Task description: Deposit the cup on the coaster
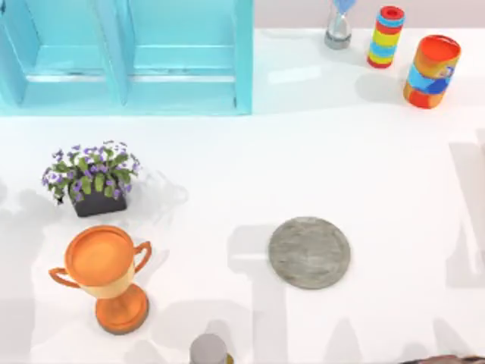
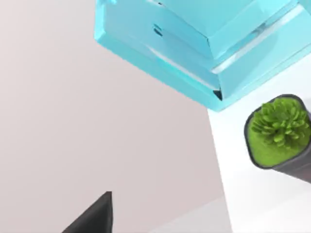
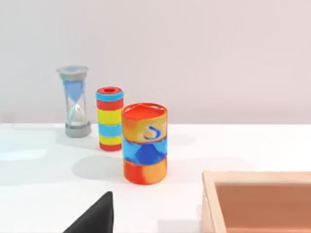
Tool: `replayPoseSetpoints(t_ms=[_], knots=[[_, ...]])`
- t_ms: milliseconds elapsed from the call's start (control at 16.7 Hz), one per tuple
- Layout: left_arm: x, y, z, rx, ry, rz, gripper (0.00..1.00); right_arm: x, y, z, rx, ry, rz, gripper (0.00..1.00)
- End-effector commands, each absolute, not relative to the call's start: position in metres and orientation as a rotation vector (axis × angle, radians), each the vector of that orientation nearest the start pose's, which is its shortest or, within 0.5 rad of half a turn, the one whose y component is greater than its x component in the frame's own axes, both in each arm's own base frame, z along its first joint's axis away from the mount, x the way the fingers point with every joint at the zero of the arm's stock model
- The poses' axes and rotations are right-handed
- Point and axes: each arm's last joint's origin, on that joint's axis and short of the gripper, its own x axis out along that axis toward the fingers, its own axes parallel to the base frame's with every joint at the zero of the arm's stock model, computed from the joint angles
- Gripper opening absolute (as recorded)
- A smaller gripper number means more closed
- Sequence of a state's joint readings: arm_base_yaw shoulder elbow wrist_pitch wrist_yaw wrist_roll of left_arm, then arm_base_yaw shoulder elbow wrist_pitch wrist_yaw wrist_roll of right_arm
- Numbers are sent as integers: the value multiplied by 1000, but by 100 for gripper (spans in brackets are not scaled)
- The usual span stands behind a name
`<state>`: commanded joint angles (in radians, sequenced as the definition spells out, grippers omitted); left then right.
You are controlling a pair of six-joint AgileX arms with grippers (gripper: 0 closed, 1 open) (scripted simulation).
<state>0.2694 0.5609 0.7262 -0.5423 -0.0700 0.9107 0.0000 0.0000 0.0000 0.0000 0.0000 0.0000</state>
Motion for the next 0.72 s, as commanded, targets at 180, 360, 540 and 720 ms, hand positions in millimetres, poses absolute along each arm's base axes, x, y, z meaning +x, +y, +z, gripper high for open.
replayPoseSetpoints(t_ms=[180, 360, 540, 720], knots=[[148, 56, 321, 1104, 773, -33, 100, 106, -1, 160, 0, 0, 0, 100], [181, 79, 317, 1243, 1005, -307, 100, 106, -1, 160, 0, 0, 0, 100], [211, 102, 301, 1289, 1148, -610, 100, 106, -1, 160, 0, 0, 0, 100], [236, 120, 278, 1292, 1202, -894, 100, 106, -1, 160, 0, 0, 0, 100]])
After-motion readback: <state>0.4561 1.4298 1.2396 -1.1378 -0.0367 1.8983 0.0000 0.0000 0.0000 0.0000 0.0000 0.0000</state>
